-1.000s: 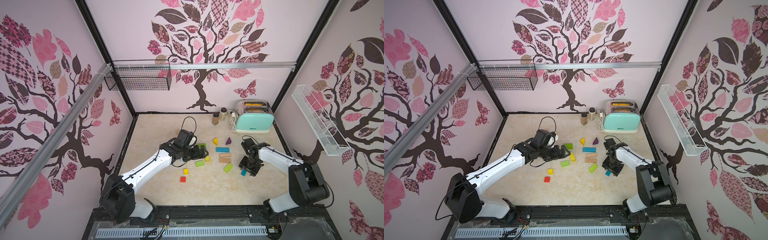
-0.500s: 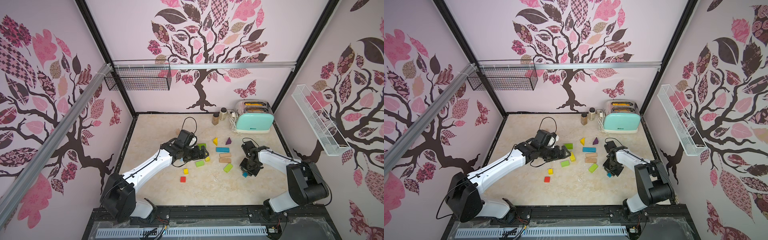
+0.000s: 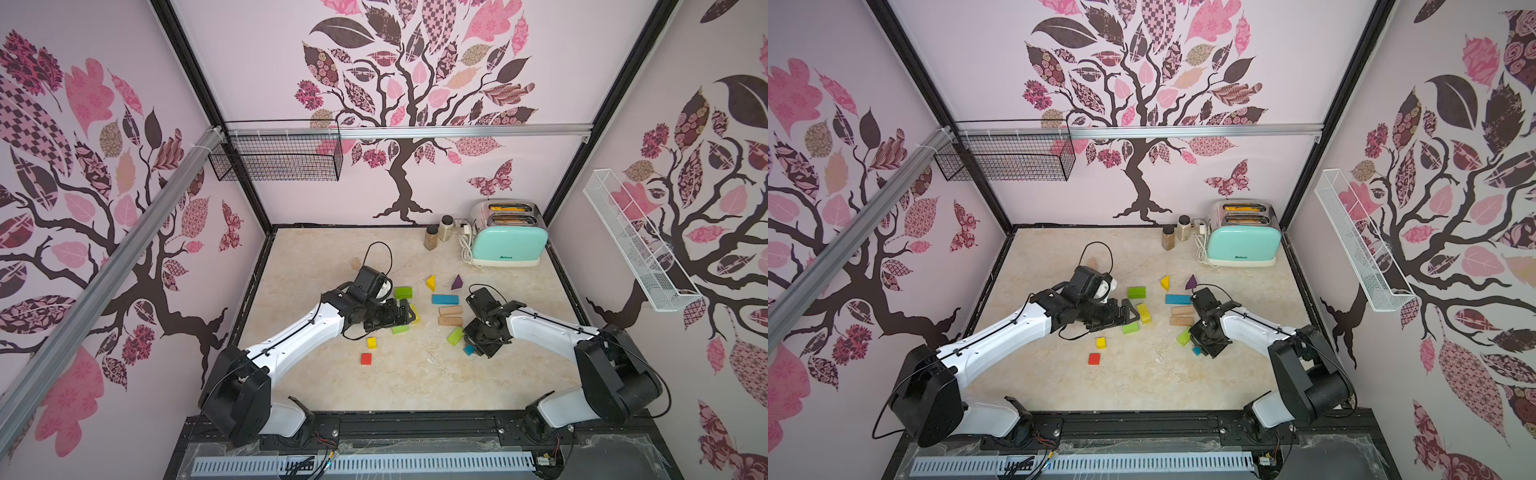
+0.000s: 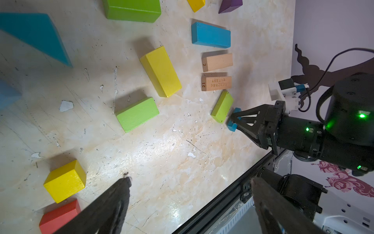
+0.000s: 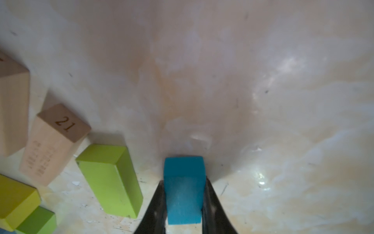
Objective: Assemble a carrot with building blocks
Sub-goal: Assemble the building block at the center of the board.
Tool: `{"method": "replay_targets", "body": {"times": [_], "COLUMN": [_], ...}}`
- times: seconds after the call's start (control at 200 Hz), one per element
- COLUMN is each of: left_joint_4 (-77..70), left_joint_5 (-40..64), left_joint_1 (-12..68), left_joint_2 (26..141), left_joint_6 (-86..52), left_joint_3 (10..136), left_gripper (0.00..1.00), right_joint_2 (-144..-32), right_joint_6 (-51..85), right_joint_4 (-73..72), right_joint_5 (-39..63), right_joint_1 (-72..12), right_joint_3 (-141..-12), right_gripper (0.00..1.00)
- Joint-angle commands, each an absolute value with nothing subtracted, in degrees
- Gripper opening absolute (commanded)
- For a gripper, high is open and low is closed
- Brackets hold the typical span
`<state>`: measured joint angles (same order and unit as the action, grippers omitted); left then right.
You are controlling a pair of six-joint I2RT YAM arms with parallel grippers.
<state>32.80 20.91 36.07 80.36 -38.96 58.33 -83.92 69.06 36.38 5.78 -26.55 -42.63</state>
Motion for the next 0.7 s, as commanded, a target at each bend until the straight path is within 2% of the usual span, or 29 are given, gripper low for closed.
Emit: {"method": "replay_targets", "body": {"times": [0.0,0.36,0.695], "left_joint_4": [32.50,34.08,33.31], "left_joint_5": [21.59,21.36,21.24], "left_joint_1": [36.04,35.99,35.95], "left_joint_2": [78.83,77.19,76.64], "left_joint_6": [-38.11,-36.39,-36.08], "left_joint_3": [58.11,58.18,58.06], "left_gripper": [0.98,0.98,0.98], "right_joint_2": [-86.34,-90.29,-87.24], "right_joint_6": [78.25,86.68,85.94], "right_joint_4": [29.43,27.25,28.44], "right_joint_5": [6.50,4.58,4.44], "right_joint_1": [-28.00,-32.28,-32.60], "right_joint_3": [-41.79,-44.82,-44.86], "right_gripper": [0.11,0.13,0.43]}}
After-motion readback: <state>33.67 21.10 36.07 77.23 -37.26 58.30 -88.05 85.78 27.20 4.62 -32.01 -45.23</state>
